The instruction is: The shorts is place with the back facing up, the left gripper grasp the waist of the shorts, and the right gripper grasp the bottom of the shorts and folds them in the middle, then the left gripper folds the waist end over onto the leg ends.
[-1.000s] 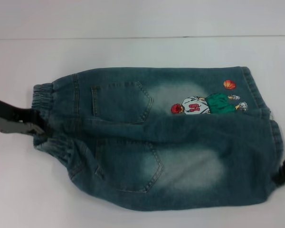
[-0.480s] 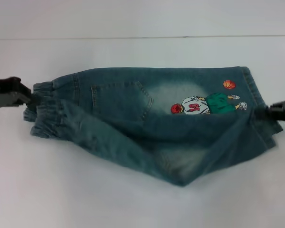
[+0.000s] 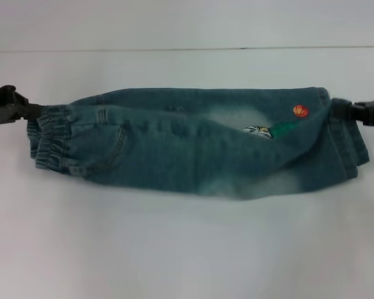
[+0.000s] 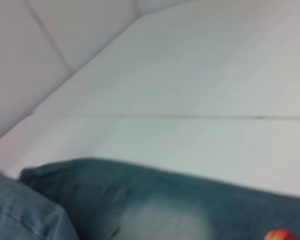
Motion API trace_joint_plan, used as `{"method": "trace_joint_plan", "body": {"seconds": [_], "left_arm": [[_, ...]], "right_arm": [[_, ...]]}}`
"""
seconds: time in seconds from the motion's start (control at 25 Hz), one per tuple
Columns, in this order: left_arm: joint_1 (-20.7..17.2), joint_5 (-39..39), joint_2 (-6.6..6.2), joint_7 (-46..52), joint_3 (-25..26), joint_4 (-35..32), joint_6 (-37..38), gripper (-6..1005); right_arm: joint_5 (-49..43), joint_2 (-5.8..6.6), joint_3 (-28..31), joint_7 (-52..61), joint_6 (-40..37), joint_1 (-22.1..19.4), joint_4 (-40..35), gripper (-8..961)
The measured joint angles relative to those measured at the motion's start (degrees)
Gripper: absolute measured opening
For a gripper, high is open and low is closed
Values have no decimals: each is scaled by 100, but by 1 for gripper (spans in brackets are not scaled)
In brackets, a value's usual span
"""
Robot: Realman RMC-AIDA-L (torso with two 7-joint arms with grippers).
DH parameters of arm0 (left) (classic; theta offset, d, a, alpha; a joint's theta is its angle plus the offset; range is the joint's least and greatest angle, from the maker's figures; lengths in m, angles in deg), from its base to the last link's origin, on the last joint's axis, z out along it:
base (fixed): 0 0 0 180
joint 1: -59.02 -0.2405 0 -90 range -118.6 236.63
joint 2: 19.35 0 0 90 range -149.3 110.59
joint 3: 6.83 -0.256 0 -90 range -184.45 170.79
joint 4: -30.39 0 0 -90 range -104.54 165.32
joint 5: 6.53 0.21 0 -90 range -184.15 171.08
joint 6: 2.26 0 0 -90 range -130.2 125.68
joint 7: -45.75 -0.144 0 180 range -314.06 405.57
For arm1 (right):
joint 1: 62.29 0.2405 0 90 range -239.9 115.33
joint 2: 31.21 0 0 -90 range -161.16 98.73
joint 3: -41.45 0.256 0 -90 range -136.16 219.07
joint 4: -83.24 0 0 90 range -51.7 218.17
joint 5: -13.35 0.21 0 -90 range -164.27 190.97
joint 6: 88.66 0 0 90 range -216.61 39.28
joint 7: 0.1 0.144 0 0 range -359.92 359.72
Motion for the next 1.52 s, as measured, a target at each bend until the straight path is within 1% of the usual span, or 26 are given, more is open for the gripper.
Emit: {"method": "trace_joint_plan", "body": {"seconds": [0.12, 0.28, 0.52, 0.76, 0.88, 1.04, 1.08, 1.16, 1.36, 1.44, 1.52], "left_arm": [[-50, -70, 32, -69, -2, 59, -265, 25], [-111, -154, 53, -154, -4, 97, -506, 25], [-165, -225, 121, -271, -16, 117, -869, 25], [-197, -484, 158, -587, -6, 310, -1210, 25], [-215, -647, 195, -832, -12, 396, -1412, 26], [-224, -854, 248, -1398, -19, 500, -1580, 26], [-227, -881, 257, -1473, -20, 520, -1612, 26], [-235, -890, 267, -1550, -33, 591, -1729, 26], [-252, -827, 269, -1591, -83, 801, -1985, 26], [-264, -797, 269, -1591, -179, 850, -2066, 26], [-273, -779, 269, -1591, -215, 851, -2111, 58]], "right_arm": [[259, -159, -19, -221, 528, 1, 16, 12], [355, -317, -4, -417, 1038, 54, 47, 13], [616, -444, -12, -762, 1648, 135, 198, 13], [733, -524, -12, -885, 1973, 188, 217, 12], [736, -613, -16, -933, 2190, 250, 209, 17], [739, -754, -21, -1140, 2614, 375, 244, 26], [740, -806, -26, -1198, 2721, 410, 256, 28], [740, -861, -36, -1296, 2876, 467, 289, 33], [740, -913, -73, -1369, 3307, 589, 445, 44], [740, -924, -74, -1367, 3416, 614, 452, 49], [740, -927, -73, -1367, 3447, 618, 454, 54]]}}
